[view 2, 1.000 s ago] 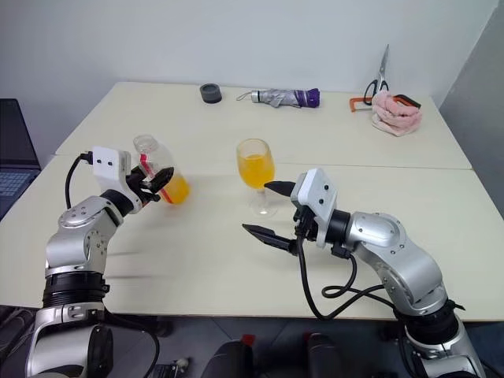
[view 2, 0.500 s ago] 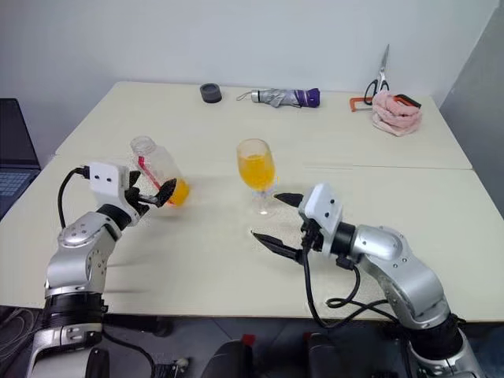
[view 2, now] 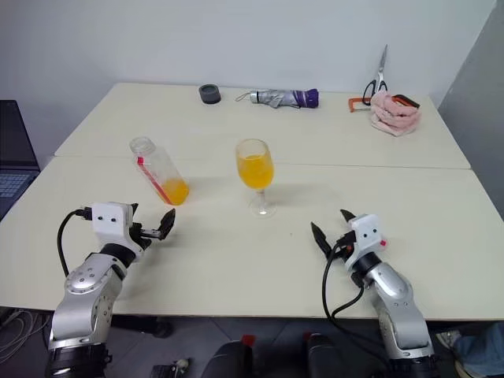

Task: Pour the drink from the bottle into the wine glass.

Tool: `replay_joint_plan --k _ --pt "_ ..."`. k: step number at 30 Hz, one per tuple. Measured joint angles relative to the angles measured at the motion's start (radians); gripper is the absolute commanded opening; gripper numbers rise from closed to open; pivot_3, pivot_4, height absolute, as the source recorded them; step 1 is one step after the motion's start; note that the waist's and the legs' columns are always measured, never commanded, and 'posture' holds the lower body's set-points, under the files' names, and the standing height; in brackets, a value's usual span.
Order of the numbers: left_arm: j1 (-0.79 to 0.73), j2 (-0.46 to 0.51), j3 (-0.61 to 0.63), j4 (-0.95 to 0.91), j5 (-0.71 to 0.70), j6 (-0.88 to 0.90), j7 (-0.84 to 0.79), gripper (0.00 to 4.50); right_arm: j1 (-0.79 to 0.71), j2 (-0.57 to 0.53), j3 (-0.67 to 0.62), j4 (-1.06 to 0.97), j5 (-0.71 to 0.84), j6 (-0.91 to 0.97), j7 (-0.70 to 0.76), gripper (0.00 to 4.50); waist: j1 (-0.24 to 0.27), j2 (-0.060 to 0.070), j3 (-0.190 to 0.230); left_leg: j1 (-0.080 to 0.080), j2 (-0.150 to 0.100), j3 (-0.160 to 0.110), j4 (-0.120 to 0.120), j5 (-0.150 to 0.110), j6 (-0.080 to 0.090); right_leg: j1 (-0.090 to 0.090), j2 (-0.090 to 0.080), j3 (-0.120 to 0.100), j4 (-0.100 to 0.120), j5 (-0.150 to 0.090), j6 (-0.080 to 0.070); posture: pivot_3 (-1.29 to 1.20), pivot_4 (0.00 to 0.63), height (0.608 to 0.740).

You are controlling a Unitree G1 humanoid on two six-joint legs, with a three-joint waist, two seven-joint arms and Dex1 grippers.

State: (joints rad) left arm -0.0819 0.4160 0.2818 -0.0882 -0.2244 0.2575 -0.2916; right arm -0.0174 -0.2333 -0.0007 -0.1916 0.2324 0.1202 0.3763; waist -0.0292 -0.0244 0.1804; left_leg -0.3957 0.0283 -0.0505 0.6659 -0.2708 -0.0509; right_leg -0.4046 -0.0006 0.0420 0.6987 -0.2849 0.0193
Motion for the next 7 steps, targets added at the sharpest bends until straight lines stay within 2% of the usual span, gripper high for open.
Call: replay_joint_plan --k 7 --pt "0.013 -0.017 0.000 -0.012 0.000 -0.036 0.008 4.48 -0.058 0.031 -0.015 0.081 -0.017 -0.054 -0.025 4.50 -0.001 0.000 0.000 0.001 -0.001 0.001 -0.001 0.000 0.000 0.000 0.002 0.000 0.000 0.000 0.000 0.00 0.150 0.740"
